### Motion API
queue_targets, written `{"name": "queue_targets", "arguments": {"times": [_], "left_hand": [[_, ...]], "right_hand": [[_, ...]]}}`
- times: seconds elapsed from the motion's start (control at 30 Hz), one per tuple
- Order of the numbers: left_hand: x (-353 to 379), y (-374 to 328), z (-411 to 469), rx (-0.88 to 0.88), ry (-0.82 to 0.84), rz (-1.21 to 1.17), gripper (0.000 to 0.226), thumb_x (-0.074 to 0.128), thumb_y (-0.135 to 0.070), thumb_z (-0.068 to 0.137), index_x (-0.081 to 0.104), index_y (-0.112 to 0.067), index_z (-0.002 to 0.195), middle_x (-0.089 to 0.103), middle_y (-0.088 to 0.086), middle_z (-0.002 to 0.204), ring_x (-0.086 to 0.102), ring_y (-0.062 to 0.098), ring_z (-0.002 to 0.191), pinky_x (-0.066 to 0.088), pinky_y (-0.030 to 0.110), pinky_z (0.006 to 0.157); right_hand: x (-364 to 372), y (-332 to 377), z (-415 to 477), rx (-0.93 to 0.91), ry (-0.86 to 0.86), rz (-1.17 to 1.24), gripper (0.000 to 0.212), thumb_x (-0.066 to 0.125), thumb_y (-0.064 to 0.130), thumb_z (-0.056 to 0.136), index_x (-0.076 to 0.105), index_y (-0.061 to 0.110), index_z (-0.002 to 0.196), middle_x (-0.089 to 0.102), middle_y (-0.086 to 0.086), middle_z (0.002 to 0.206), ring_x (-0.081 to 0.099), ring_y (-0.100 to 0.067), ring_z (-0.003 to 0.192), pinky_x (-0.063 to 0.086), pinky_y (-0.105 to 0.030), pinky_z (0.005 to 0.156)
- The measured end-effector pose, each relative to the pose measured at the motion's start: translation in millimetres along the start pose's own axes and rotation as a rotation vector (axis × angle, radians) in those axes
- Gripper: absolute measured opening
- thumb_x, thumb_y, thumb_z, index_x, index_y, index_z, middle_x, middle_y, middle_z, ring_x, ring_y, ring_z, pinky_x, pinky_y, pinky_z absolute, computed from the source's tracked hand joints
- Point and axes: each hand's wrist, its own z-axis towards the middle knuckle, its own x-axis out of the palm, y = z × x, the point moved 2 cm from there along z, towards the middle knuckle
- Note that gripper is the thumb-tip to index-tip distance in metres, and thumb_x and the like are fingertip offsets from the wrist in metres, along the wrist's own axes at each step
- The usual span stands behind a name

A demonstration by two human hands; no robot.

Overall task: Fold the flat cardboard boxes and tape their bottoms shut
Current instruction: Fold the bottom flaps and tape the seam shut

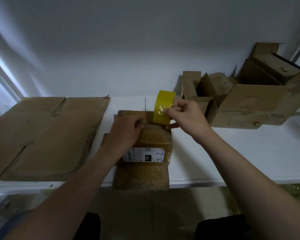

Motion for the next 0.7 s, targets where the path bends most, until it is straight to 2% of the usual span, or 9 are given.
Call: {"name": "queue_targets", "arguments": {"times": [0.07, 0.17, 0.23, 0.3, 0.4, 0.5, 0.57, 0.63, 0.7], "left_hand": [[1.8, -5.6, -1.3, -0.015, 0.031, -0.154, 0.052, 0.062, -0.028, 0.097, 0.047, -0.030, 0.146, 0.063, -0.005, 0.134, 0.056, 0.015, 0.125, 0.037, 0.038, 0.111], [2.0, -13.2, -5.7, 0.036, 0.140, -0.251, 0.065, 0.064, -0.044, 0.085, 0.036, -0.042, 0.144, 0.060, -0.021, 0.124, 0.055, 0.010, 0.121, 0.034, 0.058, 0.113], [0.7, -15.7, -8.6, 0.054, 0.163, -0.219, 0.066, 0.062, -0.064, 0.077, 0.040, -0.043, 0.136, 0.056, -0.027, 0.115, 0.055, 0.009, 0.117, 0.031, 0.064, 0.112], [0.1, -15.0, -8.2, 0.044, 0.096, -0.228, 0.065, 0.067, -0.068, 0.077, 0.049, -0.036, 0.130, 0.057, -0.023, 0.111, 0.056, 0.006, 0.107, 0.039, 0.059, 0.107], [1.2, -12.7, -7.0, 0.035, -0.007, -0.248, 0.053, 0.072, -0.065, 0.077, 0.058, -0.032, 0.116, 0.061, -0.019, 0.101, 0.057, 0.005, 0.095, 0.048, 0.053, 0.097], [2.2, -9.2, -4.9, 0.052, -0.045, -0.258, 0.047, 0.064, -0.067, 0.074, 0.062, -0.033, 0.105, 0.063, -0.018, 0.094, 0.059, 0.003, 0.089, 0.048, 0.057, 0.095], [2.1, -7.3, -4.8, 0.073, -0.035, -0.254, 0.042, 0.065, -0.062, 0.075, 0.063, -0.031, 0.104, 0.064, -0.016, 0.092, 0.058, 0.001, 0.087, 0.049, 0.056, 0.094], [2.7, -3.2, -3.7, 0.098, -0.005, -0.242, 0.044, 0.070, -0.056, 0.079, 0.062, -0.032, 0.115, 0.064, -0.016, 0.100, 0.059, 0.003, 0.094, 0.051, 0.050, 0.093], [1.1, 0.5, -2.4, 0.100, 0.061, -0.245, 0.051, 0.075, -0.048, 0.083, 0.060, -0.029, 0.127, 0.065, -0.012, 0.111, 0.060, 0.008, 0.103, 0.051, 0.035, 0.090]], "right_hand": [[11.1, -0.9, -0.5, 0.060, 0.046, 0.029, 0.015, 0.070, 0.009, 0.093, 0.059, -0.001, 0.092, 0.039, -0.010, 0.074, 0.054, -0.028, 0.076, 0.064, -0.042, 0.065], [16.4, 2.5, -1.4, 0.069, -0.001, 0.041, 0.028, 0.079, 0.010, 0.085, 0.056, 0.004, 0.102, 0.052, -0.017, 0.076, 0.064, -0.031, 0.073, 0.063, -0.043, 0.061], [14.2, 5.5, -2.5, -0.015, -0.053, -0.010, 0.051, 0.085, 0.010, 0.079, 0.046, 0.014, 0.112, 0.061, -0.015, 0.079, 0.069, -0.031, 0.070, 0.062, -0.044, 0.058], [13.9, 6.4, -1.8, -0.102, -0.021, -0.081, 0.064, 0.088, 0.012, 0.075, 0.042, 0.020, 0.118, 0.064, -0.012, 0.083, 0.070, -0.030, 0.065, 0.061, -0.044, 0.055], [12.3, 7.8, 1.7, -0.269, 0.045, -0.266, 0.044, 0.085, 0.024, 0.079, 0.062, 0.026, 0.117, 0.061, -0.004, 0.078, 0.063, -0.014, 0.064, 0.055, -0.031, 0.061], [0.4, 10.3, 8.5, -0.441, -0.063, -0.469, 0.027, 0.071, 0.022, 0.090, 0.071, 0.032, 0.116, 0.047, 0.006, 0.091, 0.048, 0.000, 0.085, 0.039, -0.011, 0.074], [-5.5, 1.7, 17.1, -0.389, -0.032, -0.529, 0.053, 0.065, 0.012, 0.090, 0.058, 0.039, 0.135, 0.045, 0.004, 0.114, 0.042, -0.005, 0.110, 0.039, -0.019, 0.094], [-3.5, -11.0, 23.9, -0.323, 0.120, -0.551, 0.074, 0.063, 0.006, 0.090, 0.039, 0.041, 0.150, 0.043, 0.002, 0.141, 0.038, -0.016, 0.131, 0.040, -0.033, 0.107], [1.9, -17.9, 27.3, -0.306, 0.210, -0.448, 0.075, 0.058, -0.003, 0.093, 0.038, 0.039, 0.152, 0.046, 0.003, 0.150, 0.042, -0.014, 0.137, 0.043, -0.025, 0.107]]}}
